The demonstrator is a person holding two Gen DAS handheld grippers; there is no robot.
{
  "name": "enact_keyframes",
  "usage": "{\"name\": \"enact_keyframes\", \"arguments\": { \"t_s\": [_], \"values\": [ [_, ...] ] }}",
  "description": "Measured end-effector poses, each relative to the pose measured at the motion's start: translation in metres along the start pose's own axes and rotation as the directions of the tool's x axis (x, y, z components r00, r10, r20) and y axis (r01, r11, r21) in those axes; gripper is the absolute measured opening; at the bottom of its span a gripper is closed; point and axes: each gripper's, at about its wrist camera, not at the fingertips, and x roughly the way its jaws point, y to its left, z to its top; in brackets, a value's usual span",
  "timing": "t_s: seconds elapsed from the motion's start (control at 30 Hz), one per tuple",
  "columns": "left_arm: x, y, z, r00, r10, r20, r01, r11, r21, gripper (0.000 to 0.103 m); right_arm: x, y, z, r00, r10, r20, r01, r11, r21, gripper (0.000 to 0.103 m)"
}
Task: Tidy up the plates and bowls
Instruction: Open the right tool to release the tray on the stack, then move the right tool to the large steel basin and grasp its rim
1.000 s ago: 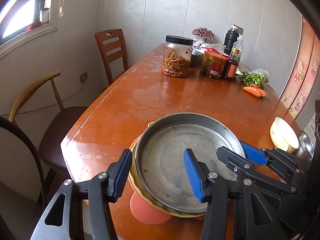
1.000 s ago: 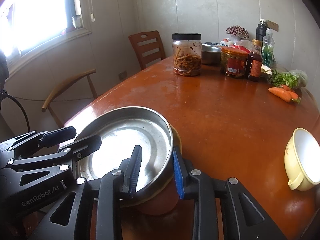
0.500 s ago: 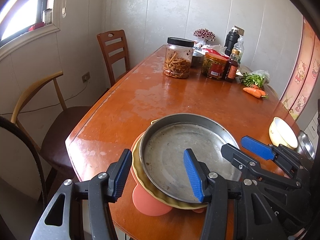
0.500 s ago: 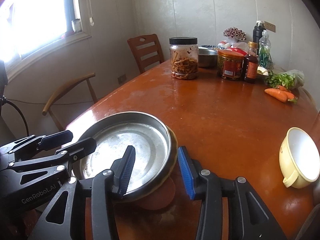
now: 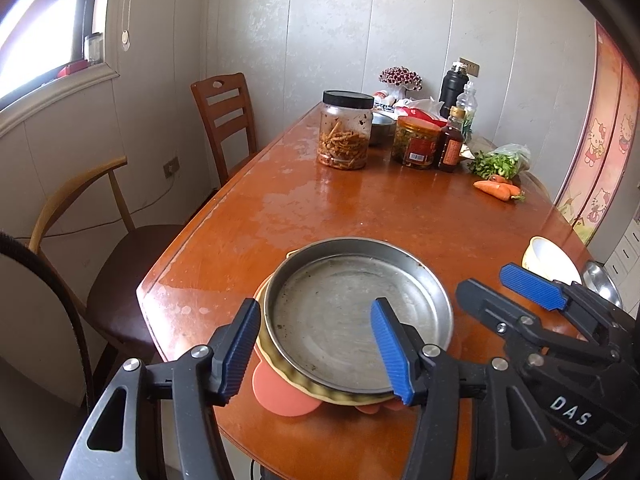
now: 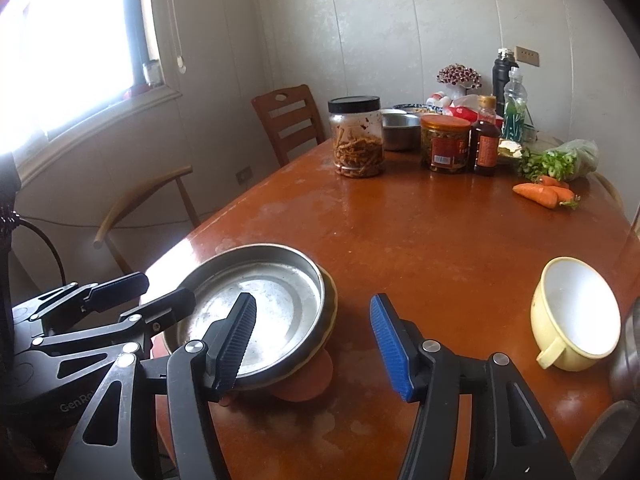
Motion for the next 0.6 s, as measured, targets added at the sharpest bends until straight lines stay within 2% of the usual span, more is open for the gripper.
{"name": "enact_keyframes", "arguments": {
  "t_s": [0.2, 0.3, 0.6],
  "values": [
    [-0.014, -0.011, -0.001, 0.999, -0.025, 0.02, 0.025, 1.0, 0.002, 0.059, -0.026, -0.009, 0.0, 0.999, -0.016, 0.038, 0.015, 1.0, 0.014, 0.063],
    [-0.022, -0.021, 0.0, 0.999, -0.039, 0.032, 0.039, 0.999, 0.017, 0.06, -0.044, -0.016, 0.001, 0.997, -0.036, 0.067, 0.035, 0.999, 0.02, 0.068],
    [-0.046, -0.051, 0.003, 0.995, -0.061, 0.077, 0.057, 0.997, 0.05, 0.063, -0.097, -0.031, -0.001, 0.983, -0.096, 0.153, 0.092, 0.995, 0.033, 0.074]
  ]
}}
